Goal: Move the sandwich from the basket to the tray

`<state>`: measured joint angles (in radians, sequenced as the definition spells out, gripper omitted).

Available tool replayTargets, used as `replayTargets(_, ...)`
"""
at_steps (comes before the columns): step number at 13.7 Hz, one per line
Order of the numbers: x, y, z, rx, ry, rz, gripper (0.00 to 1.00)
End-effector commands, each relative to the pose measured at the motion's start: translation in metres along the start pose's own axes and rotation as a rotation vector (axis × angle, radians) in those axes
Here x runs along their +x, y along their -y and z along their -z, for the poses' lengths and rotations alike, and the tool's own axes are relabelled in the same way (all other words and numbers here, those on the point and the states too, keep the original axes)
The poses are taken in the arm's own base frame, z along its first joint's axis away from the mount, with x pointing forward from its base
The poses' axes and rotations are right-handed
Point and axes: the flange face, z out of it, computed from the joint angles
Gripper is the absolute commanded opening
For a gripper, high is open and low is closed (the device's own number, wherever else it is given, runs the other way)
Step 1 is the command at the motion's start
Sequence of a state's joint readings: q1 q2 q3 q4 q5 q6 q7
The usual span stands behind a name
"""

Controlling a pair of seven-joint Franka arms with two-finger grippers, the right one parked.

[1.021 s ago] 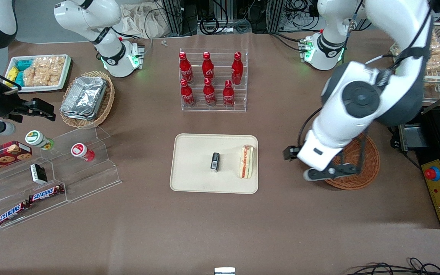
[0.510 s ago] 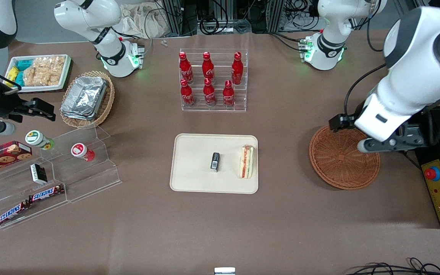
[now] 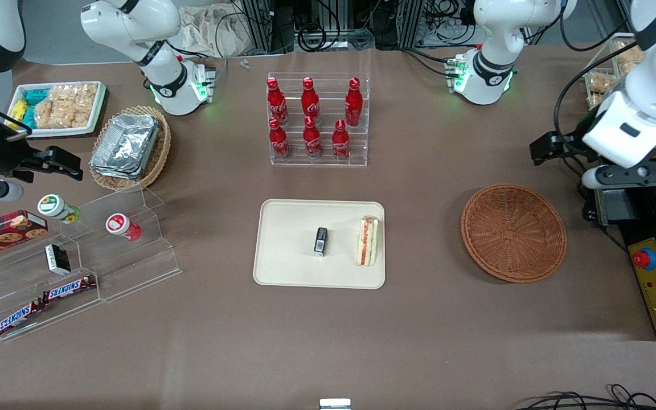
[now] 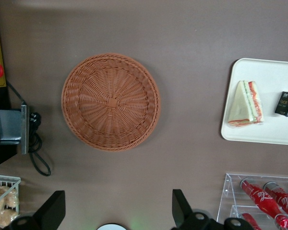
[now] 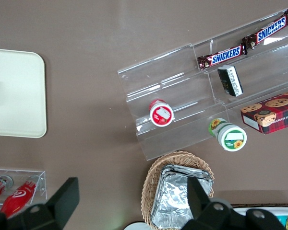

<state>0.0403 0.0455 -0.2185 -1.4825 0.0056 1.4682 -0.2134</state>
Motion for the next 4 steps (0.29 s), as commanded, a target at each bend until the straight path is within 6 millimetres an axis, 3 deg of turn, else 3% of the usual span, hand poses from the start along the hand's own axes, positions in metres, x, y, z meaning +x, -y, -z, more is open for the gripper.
replayTargets(1,-0.0194,-0.0001,-0.0012,-0.001,0.01,-0.015,1.0)
replayTargets(4,-0.0146,-0.0007,0.0027,0.003,0.001,-0.016,1.0)
